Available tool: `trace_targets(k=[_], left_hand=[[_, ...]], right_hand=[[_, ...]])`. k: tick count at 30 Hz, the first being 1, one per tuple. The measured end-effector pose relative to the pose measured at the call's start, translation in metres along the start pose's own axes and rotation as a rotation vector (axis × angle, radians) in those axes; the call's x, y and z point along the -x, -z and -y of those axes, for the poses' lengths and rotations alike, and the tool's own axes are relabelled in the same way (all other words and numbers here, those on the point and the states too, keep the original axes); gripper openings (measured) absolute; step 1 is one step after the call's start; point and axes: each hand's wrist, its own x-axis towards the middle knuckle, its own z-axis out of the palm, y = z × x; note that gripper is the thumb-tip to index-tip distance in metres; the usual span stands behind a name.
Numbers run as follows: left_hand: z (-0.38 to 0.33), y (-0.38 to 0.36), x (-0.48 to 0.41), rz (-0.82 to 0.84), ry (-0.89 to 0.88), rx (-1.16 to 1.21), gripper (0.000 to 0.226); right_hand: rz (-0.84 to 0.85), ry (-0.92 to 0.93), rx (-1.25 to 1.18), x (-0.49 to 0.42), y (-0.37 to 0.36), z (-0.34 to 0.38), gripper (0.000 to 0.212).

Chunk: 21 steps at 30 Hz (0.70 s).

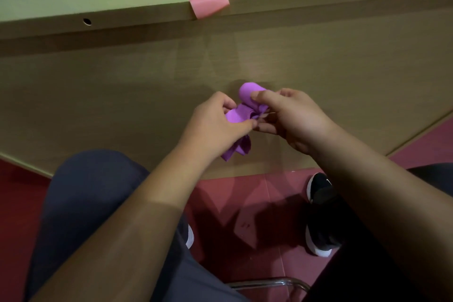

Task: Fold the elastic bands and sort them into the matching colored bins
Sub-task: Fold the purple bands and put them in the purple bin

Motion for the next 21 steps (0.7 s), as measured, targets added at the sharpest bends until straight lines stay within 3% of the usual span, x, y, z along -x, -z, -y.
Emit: trace_targets(k=[5, 9, 13, 18, 21], left_hand=[[0.007, 0.0, -0.009, 0.026, 0.018, 0.294, 0.035], [0.008, -0.002, -0.007, 0.012, 0.003, 0.307, 0.026], [0.014, -0.007, -0.007, 0.035, -0.003, 0.295, 0.008], [0.018, -0.002, -0.013, 0.123, 0.143, 0.297, 0.032], [0.019, 0.004, -0.013, 0.229, 0.177, 0.273, 0.037]], right_hand=[[0.006, -0.03, -0.042, 0.002, 0.002, 0.006, 0.042], [0.027, -0.061, -0.087, 0.004, 0.002, 0.008, 0.026], [0.042, -0.076, -0.089, 0.004, 0.002, 0.007, 0.03], [0.046, -0.06, -0.025, 0.002, 0.002, 0.001, 0.05], [0.081, -0.034, 0.018, 0.003, 0.004, 0.001, 0.047]])
